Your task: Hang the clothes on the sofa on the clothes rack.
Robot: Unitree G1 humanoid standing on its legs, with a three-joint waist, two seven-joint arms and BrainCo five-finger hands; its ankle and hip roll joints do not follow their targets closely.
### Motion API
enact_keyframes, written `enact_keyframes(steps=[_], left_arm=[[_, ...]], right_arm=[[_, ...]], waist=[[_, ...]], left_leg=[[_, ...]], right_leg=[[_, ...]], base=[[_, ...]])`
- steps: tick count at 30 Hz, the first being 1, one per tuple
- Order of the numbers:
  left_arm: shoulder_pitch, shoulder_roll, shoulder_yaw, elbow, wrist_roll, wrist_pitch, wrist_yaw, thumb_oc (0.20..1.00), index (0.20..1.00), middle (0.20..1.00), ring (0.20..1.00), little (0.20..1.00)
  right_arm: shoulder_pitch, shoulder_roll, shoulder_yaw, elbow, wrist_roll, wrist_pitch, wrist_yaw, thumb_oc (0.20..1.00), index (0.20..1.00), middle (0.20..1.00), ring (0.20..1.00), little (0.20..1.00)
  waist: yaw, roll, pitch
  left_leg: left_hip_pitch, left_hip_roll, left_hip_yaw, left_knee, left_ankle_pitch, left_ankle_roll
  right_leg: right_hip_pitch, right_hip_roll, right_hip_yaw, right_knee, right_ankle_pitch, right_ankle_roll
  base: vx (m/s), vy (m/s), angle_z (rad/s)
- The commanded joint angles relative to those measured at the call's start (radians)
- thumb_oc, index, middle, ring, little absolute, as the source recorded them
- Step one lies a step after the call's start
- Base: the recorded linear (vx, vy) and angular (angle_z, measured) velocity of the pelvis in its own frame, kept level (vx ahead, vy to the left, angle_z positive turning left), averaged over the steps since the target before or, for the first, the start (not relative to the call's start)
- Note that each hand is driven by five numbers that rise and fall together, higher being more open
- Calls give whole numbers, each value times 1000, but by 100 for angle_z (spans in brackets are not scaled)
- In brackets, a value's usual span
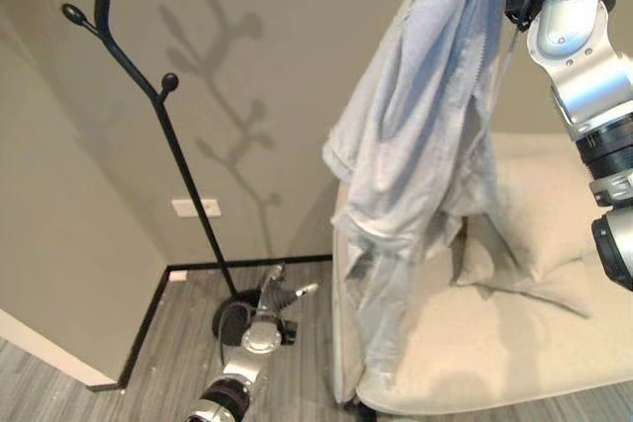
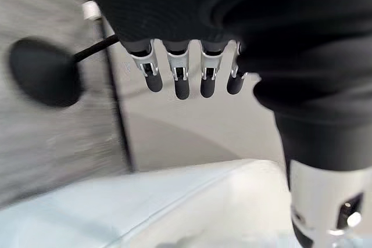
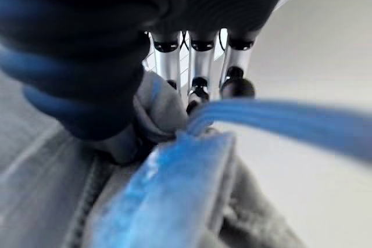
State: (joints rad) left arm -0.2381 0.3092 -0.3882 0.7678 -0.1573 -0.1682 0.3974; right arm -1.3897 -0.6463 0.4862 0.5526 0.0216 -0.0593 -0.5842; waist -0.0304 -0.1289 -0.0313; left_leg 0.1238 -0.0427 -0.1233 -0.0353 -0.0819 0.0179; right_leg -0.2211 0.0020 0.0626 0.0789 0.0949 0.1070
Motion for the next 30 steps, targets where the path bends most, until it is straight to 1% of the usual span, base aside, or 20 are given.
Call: enact_keyframes(steps=[1, 2, 4, 7, 8, 9, 11, 12, 15, 16, 17, 18, 19, 22, 23, 25, 26, 28, 29, 30], left_arm=[[-108, 42, 2, 38, 98, -79, 97, 1000, 1000, 1000, 1000, 1000], [-108, 42, 2, 38, 98, -79, 97, 1000, 1000, 1000, 1000, 1000], [-155, 11, -46, 61, 84, -82, 86, 1000, 1000, 1000, 1000, 1000], [-169, -10, -128, 85, 161, -75, 65, 1000, 1000, 1000, 1000, 1000], [-179, -23, -149, 100, 170, -73, 63, 1000, 1000, 1000, 1000, 1000], [-198, -51, -191, 139, 197, -70, 63, 1000, 1000, 1000, 1000, 1000], [-208, -63, -210, 160, 209, -69, 62, 1000, 1000, 1000, 1000, 1000], [-242, -92, -249, 210, 221, -63, 57, 1000, 1000, 1000, 1000, 1000], [-273, -117, -276, 235, 232, -60, 57, 1000, 1000, 1000, 1000, 1000], [-314, -156, -318, 305, 264, -44, 56, 1000, 1000, 1000, 1000, 1000], [-337, -177, -334, 363, 290, -26, 70, 1000, 1000, 1000, 1000, 1000], [-348, -189, -335, 395, 300, -17, 74, 1000, 1000, 1000, 1000, 1000], [-370, -203, -341, 437, 313, 2, 81, 1000, 1000, 1000, 1000, 1000], [-393, -219, -333, 469, 304, 19, 89, 1000, 1000, 1000, 1000, 1000], [-394, -220, -333, 470, 304, 19, 89, 1000, 1000, 1000, 1000, 1000], [-414, -226, -319, 499, 281, 33, 91, 1000, 1000, 1000, 1000, 1000], [-415, -227, -318, 499, 281, 33, 91, 1000, 1000, 1000, 1000, 1000], [-426, -224, -305, 520, 266, 42, 94, 1000, 1000, 1000, 1000, 1000], [-434, -220, -287, 538, 242, 50, 98, 1000, 1000, 1000, 1000, 1000], [-437, -218, -277, 543, 222, 52, 100, 1000, 1000, 1000, 1000, 1000]], right_arm=[[-165, 31, 14, 67, 43, -51, -59, 200, 200, 200, 200, 200], [-165, 31, 14, 67, 43, -51, -59, 200, 200, 200, 200, 200], [-179, 98, 36, 80, 67, -69, -52, 200, 200, 200, 200, 200], [-207, 155, 55, 116, 109, -97, -41, 200, 200, 200, 200, 200], [-214, 169, 63, 122, 118, -103, -40, 200, 200, 200, 200, 200], [-221, 195, 71, 115, 136, -115, -35, 200, 200, 200, 200, 200], [-223, 206, 75, 114, 146, -119, -34, 200, 200, 200, 200, 200], [-236, 232, 88, 105, 167, -132, -32, 200, 200, 200, 200, 200], [-246, 247, 100, 90, 183, -142, -27, 200, 200, 200, 200, 200], [-267, 271, 117, 85, 229, -160, -13, 200, 200, 200, 200, 200], [-284, 287, 132, 92, 266, -173, -1, 200, 200, 200, 200, 200], [-295, 292, 141, 93, 288, -178, 8, 200, 200, 200, 200, 200], [-310, 293, 164, 87, 334, -184, 31, 200, 200, 200, 200, 200], [-337, 276, 197, 60, 411, -201, 54, 200, 200, 200, 200, 200], [-338, 275, 197, 60, 412, -201, 55, 200, 200, 200, 200, 200], [-360, 241, 229, 14, 495, -219, 74, 200, 200, 200, 200, 200], [-361, 241, 229, 14, 496, -219, 74, 200, 200, 200, 200, 200], [-374, 228, 258, 2, 556, -225, 94, 200, 200, 200, 200, 200], [-386, 229, 282, -1, 606, -230, 110, 200, 200, 200, 200, 200], [-386, 236, 290, 2, 629, -230, 118, 200, 200, 200, 200, 200]], waist=[[-10, -42, -10], [-9, -42, -10], [-20, -41, -16], [-30, -39, -20], [-34, -38, -21], [-44, -38, -24], [-48, -37, -25], [-60, -37, -29], [-73, -36, -33], [-96, -31, -39], [-111, -23, -44], [-117, -27, -47], [-131, -19, -52], [-149, -18, -56], [-148, -17, -55], [-177, -16, -57], [-177, -16, -57], [-196, -15, -60], [-212, -16, -64], [-218, -15, -65]], left_leg=[[100, -37, 4, -52, -68, 28], [100, -37, 4, -52, -68, 28], [102, -38, 10, -52, -69, 28], [103, -38, 16, -52, -69, 29], [102, -38, 18, -52, -69, 28], [101, -38, 22, -52, -69, 27], [101, -37, 23, -52, -69, 27], [101, -37, 27, -52, -68, 25], [100, -36, 32, -52, -68, 23], [102, -33, 41, -52, -70, 22], [110, -26, 49, -52, -80, 22], [107, -32, 55, -52, -74, 20], [115, -24, 61, -52, -83, 19], [116, -22, 69, -52, -83, 15], [116, -22, 69, -52, -83, 15], [116, -20, 78, -52, -83, 12], [116, -20, 78, -52, -84, 12], [116, -19, 90, -52, -85, 11], [118, -19, 102, -52, -87, 10], [120, -19, 108, -52, -89, 10]], right_leg=[[26, -45, 75, -102, 155, 51], [26, -44, 75, -102, 155, 51], [25, -41, 84, -102, 157, 48], [24, -39, 88, -101, 159, 47], [24, -38, 90, -101, 159, 46], [23, -36, 93, -101, 159, 45], [22, -35, 93, -101, 159, 45], [21, -32, 96, -100, 157, 44], [18, -28, 102, -98, 158, 44], [15, -21, 112, -97, 157, 44], [21, -9, 118, -96, 150, 44], [15, -10, 126, -93, 154, 45], [19, 2, 130, -92, 146, 43], [13, 9, 141, -82, 144, 43], [12, 9, 141, -82, 143, 43], [1, 20, 157, -71, 140, 42], [1, 21, 157, -70, 139, 42], [-5, 31, 171, -66, 140, 42], [-6, 39, 183, -65, 143, 43], [-6, 45, 189, -65, 145, 43]], base=[[2, -12, -15], [0, -10, -12], [1, -14, -5], [1, -2, -1], [0, 0, 0], [-7, -6, -7], [-4, -10, -10], [0, -18, -8], [0, -18, -6], [35, -16, -17], [18, -22, -31], [61, -15, -29], [33, -24, -26], [34, -18, -14], [25, -28, -16], [16, -23, -10], [5, -6, -3], [11, -10, -10], [13, -9, -16], [10, -5, -34]])
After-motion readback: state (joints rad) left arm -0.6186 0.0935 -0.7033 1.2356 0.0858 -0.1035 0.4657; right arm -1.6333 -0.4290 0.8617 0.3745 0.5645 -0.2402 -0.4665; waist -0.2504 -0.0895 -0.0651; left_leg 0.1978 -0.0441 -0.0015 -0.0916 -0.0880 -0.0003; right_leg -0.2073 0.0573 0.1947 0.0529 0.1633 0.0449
